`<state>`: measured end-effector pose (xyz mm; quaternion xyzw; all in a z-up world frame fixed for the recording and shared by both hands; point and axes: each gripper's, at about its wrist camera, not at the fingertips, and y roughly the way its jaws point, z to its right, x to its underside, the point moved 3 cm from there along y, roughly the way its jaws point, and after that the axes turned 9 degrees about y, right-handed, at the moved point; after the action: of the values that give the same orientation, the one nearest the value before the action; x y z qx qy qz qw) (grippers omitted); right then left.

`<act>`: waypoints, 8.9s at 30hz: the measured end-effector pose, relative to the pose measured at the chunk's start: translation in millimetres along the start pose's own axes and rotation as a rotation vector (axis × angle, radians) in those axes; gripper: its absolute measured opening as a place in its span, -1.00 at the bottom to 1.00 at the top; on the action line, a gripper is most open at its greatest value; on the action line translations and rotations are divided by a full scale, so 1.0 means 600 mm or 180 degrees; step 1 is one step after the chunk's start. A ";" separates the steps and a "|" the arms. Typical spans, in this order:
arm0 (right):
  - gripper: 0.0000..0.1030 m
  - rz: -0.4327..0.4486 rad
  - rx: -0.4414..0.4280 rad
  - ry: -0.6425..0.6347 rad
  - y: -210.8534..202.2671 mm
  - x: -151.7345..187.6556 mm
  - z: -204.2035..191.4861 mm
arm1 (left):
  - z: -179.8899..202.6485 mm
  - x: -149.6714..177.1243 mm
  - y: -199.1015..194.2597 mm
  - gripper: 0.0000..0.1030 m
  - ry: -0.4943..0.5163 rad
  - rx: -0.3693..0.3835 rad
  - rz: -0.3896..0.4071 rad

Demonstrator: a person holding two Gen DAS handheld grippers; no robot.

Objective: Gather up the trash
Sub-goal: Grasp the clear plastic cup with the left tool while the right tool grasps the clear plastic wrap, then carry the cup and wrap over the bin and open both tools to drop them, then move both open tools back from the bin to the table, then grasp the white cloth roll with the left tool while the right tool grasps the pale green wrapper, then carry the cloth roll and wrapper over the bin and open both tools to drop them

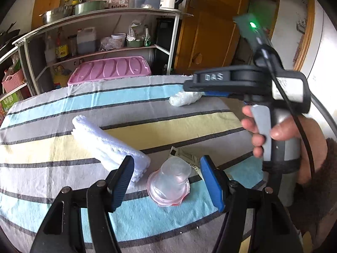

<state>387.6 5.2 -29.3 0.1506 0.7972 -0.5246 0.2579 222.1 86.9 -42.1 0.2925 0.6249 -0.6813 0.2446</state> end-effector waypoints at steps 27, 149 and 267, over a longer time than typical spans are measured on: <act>-0.45 -0.0110 0.0068 -0.0127 0.029 0.021 -0.005 | 0.013 0.001 -0.004 -0.39 0.0066 0.0016 0.0047; -0.09 0.0566 0.0919 0.0904 -0.436 0.314 0.381 | 0.355 -0.005 -0.091 0.24 0.0808 0.0693 0.0165; -0.56 0.0059 -0.0069 -0.0710 -0.169 0.207 -0.022 | -0.064 0.029 -0.049 -0.50 -0.0366 -0.0023 -0.0184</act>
<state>230.7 -27.2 -18.8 0.0958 0.7678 -0.5270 0.3515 192.4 128.6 -35.4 0.2338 0.6205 -0.7014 0.2614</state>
